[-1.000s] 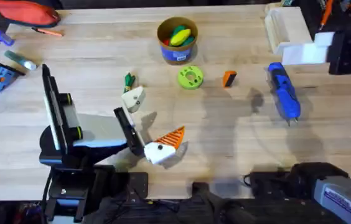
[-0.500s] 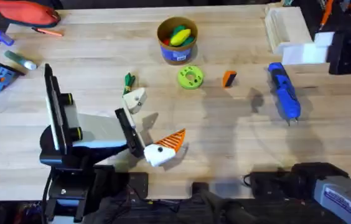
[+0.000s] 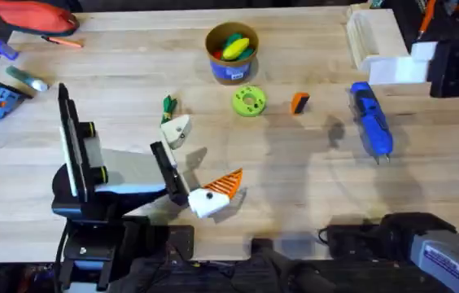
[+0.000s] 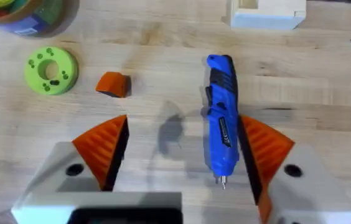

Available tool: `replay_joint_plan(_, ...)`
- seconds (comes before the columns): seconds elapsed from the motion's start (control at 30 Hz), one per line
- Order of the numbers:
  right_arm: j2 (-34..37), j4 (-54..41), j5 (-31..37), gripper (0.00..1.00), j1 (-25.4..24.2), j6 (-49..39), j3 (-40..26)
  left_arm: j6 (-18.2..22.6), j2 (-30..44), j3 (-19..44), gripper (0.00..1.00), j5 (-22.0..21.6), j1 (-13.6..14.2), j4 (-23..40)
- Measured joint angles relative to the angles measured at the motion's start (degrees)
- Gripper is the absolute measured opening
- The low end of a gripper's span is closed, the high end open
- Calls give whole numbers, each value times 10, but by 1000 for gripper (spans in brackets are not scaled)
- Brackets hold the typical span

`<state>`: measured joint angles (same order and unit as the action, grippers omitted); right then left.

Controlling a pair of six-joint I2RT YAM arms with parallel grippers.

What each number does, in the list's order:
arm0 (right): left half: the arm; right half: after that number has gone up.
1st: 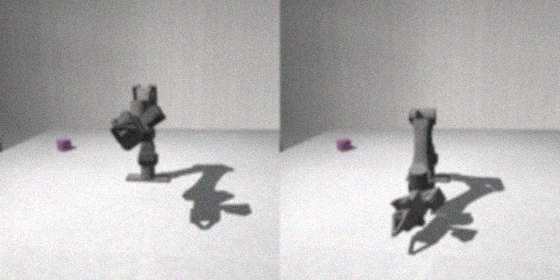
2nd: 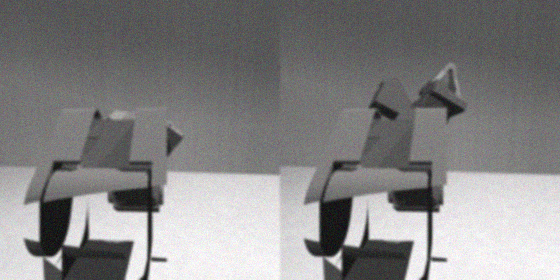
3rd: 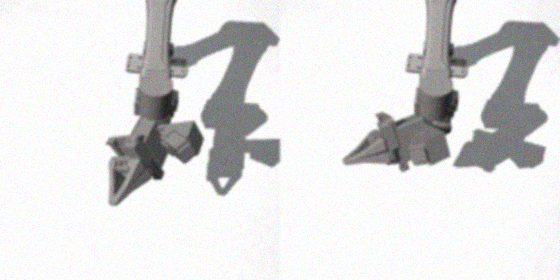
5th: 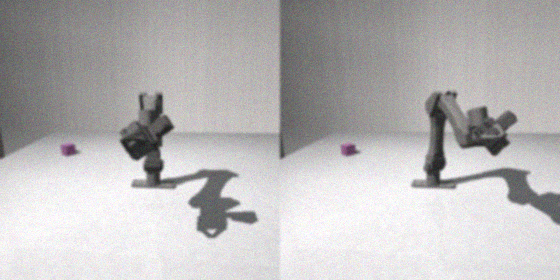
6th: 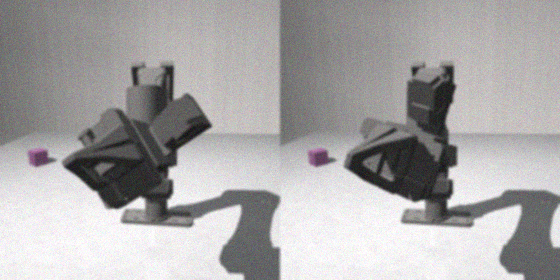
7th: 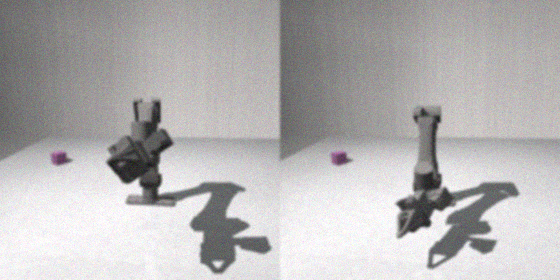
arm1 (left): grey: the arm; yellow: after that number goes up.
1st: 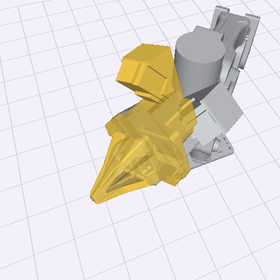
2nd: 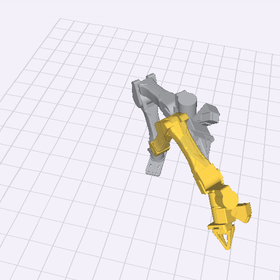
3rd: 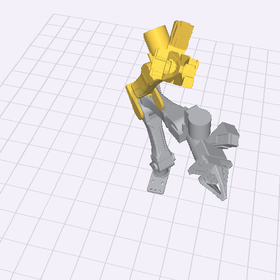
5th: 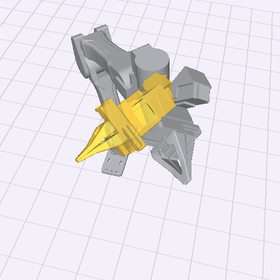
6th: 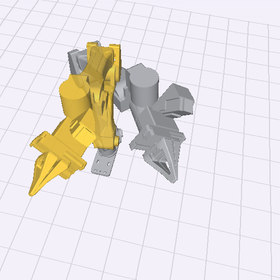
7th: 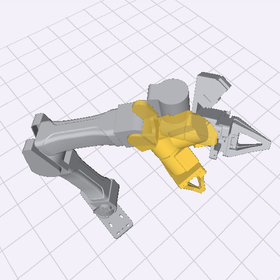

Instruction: Pick up the gripper from the table and insert it into the empty holder that is missing its gripper. Then pick up a screw, insert it into the mounting hole, and use the screwdriver to tighten it. Finally, clean up the table by picking up the vegetable and placing it into the bucket.

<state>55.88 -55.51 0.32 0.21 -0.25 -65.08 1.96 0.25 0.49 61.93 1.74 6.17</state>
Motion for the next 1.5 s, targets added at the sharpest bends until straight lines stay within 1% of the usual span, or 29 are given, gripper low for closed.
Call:
replay_joint_plan(1.13, 0, 0, 0, 994, 0, 0, 0, 2, 0, 0, 985, 0, 0, 0)
replay_joint_plan(1.23, 1, -8, 0, 994, 0, 21, 0, 2, 0, 0, 985, 0, 0, 0)
replay_joint_plan(1.27, 15, -47, 23, 994, 46, 108, -2, 2, 0, 0, 985, 0, 0, 0)
replay_joint_plan(1.3, 29, -100, 82, 994, 122, 173, -35, 2, 0, 0, 985, 0, 0, 0)
replay_joint_plan(1.33, 36, -110, 91, 994, 136, 188, -47, 2, 0, 0, 985, 0, 0, 0)
replay_joint_plan(1.37, 61, -135, 106, 994, 170, 229, -79, 2, 0, 0, 985, 0, 0, 0)
replay_joint_plan(1.5, 102, -151, 117, 994, 209, 279, -114, 2, 0, 0, 985, 0, 0, 0)
